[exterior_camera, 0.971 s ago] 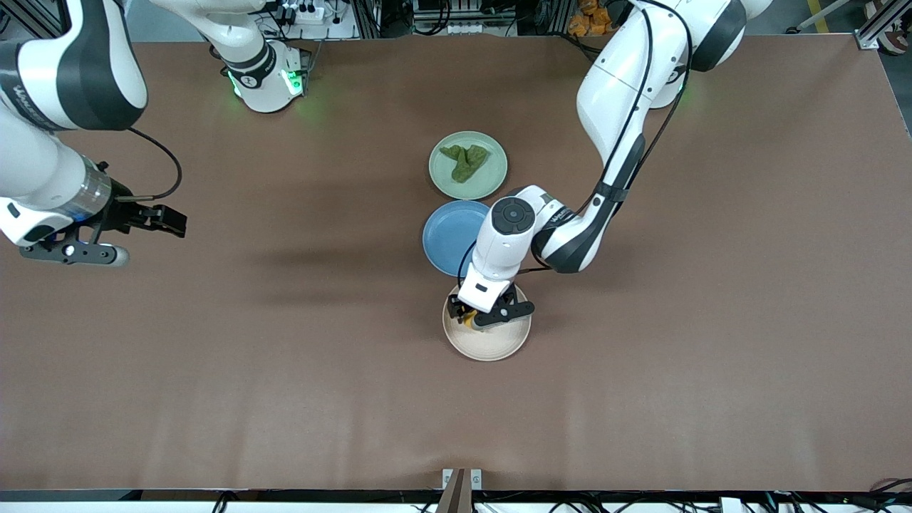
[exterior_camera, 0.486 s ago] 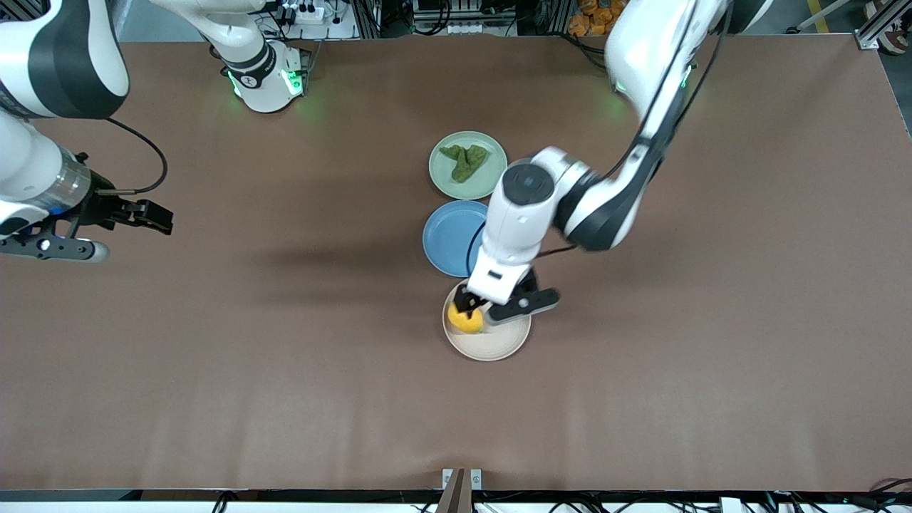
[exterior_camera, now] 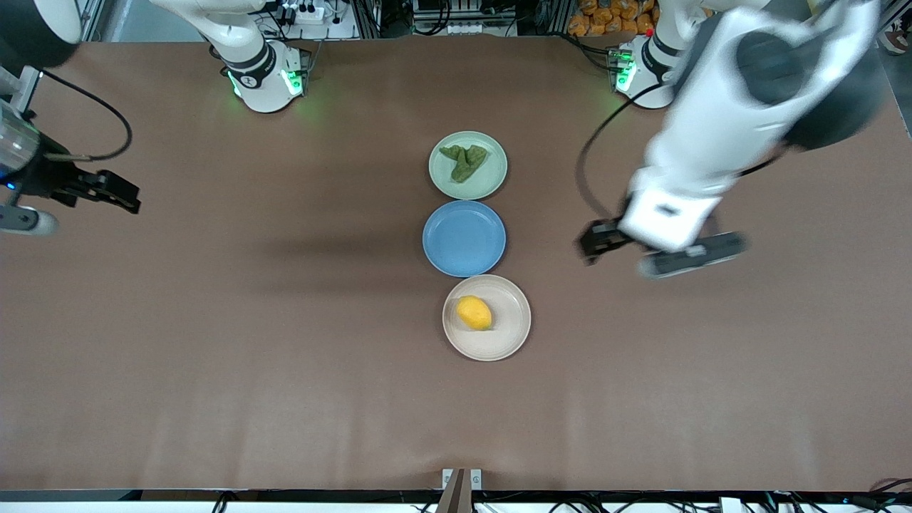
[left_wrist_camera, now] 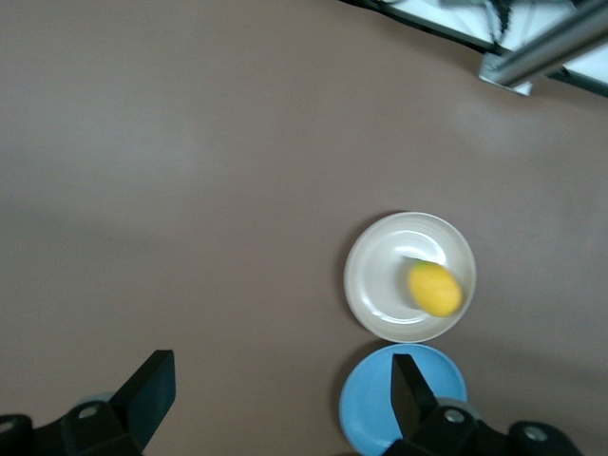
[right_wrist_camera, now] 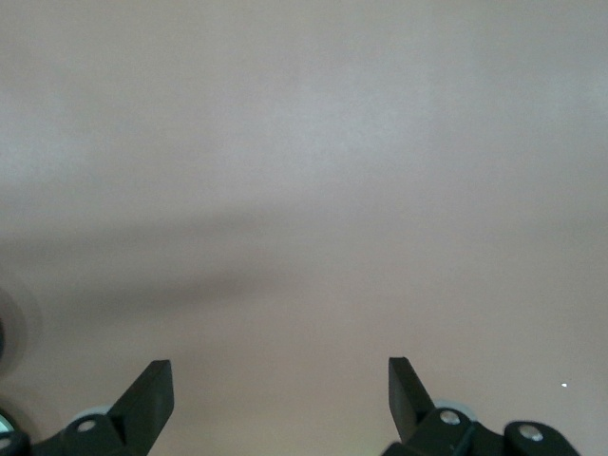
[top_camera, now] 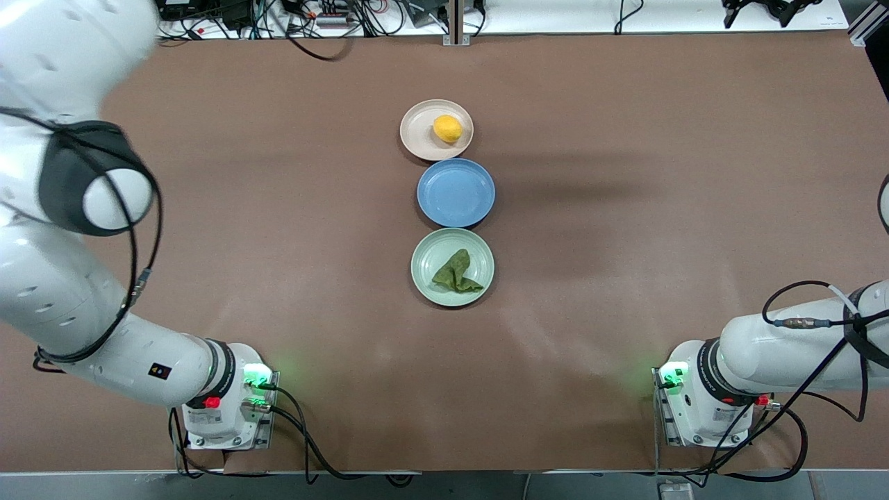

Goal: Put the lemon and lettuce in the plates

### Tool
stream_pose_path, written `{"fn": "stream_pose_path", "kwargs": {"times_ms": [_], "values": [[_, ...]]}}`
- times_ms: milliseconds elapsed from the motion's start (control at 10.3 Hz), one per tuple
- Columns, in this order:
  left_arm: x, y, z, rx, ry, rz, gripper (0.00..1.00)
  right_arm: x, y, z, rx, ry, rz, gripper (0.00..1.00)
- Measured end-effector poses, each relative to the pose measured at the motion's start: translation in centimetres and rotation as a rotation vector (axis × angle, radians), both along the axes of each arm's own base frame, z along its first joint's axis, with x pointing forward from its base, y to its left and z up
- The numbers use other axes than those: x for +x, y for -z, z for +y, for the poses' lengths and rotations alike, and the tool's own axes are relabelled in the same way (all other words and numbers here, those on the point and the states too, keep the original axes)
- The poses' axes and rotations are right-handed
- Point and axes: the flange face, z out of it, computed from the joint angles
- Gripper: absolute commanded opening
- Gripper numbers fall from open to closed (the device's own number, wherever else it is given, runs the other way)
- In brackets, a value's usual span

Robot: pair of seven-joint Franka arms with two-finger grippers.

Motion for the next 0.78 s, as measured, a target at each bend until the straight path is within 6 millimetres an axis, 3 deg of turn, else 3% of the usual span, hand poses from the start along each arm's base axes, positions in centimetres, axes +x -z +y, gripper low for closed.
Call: {"fn": "stream_pose_path", "kwargs": {"times_ms": [194, 486, 777], "values": [[-1.3, -3.3, 4.9, 0.021, 0.000, 0.024, 1.00, -0.5, -2.2, -0.3, -0.001, 0.007, -0.023, 1.00], [-3.4, -6.7, 7.4, 0.033, 0.042, 0.015, 1.00, -1.0, -4.3, -1.0, -0.001, 0.022, -0.034, 1.00], [-5.0, -9.1, 12.3, 0.086, 0.125, 0.033, 1.00, -1.4, -5.6, -1.3, 0.000, 0.030, -0.034, 1.00]]}}
